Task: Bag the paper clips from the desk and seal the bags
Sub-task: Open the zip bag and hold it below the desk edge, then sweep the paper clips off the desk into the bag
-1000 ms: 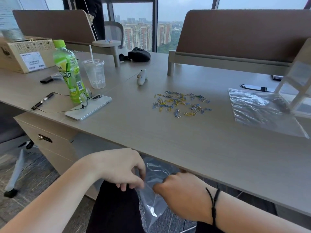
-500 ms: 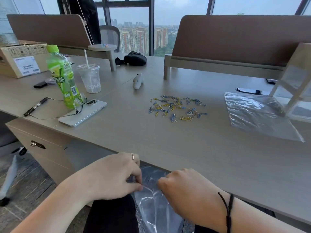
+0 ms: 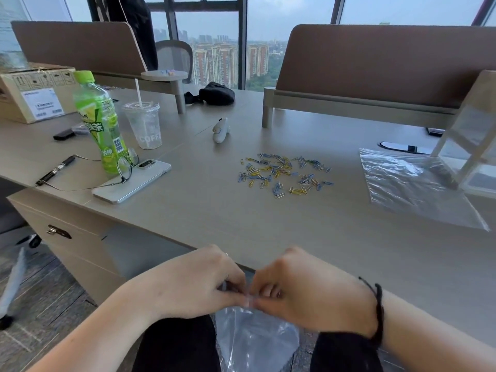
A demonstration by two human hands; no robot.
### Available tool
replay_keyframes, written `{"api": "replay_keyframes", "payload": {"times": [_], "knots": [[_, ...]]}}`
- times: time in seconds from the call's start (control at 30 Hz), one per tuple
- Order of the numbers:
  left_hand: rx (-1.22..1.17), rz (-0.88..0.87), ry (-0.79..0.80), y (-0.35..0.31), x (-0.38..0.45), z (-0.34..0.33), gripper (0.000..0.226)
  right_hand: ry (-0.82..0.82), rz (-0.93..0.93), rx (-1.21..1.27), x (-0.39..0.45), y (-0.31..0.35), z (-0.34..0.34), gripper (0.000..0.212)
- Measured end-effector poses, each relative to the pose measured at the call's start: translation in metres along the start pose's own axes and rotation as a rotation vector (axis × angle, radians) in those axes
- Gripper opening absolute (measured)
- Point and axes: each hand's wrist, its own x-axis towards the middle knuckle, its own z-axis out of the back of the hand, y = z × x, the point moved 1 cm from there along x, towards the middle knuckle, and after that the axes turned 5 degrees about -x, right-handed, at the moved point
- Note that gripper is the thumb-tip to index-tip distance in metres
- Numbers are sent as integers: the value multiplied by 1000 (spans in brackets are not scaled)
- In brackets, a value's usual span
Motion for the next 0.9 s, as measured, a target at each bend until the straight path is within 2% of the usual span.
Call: {"api": "replay_keyframes", "payload": {"times": [0.03,0.1,0.17,0.23,0.37,0.43,0.53,0.67,0.77,0.9], "knots": [[-7,4,-10,3,0,0,20,-50,-36,152,2,-6,8,16],[-25,22,-35,9,-3,-1,17,-270,-118,299,12,-32,20,9],[-46,43,-61,15,-5,-4,16,-502,-242,296,28,-71,28,10],[-65,51,-82,18,-7,-5,14,-619,-426,252,45,-119,34,18],[-80,43,-107,18,-9,-10,10,-543,-735,171,65,-188,36,52],[-67,40,-97,20,-12,-14,12,-455,-762,98,72,-195,31,61],[-46,30,-71,23,-14,-22,19,-290,-665,-88,80,-186,27,65],[-30,9,-80,22,-16,-27,22,-201,-555,-115,77,-176,27,65],[-26,16,-83,21,-16,-27,16,-190,-458,-76,75,-157,29,51],[-23,24,-104,23,-16,-27,17,-265,-354,63,74,-133,21,38]]}}
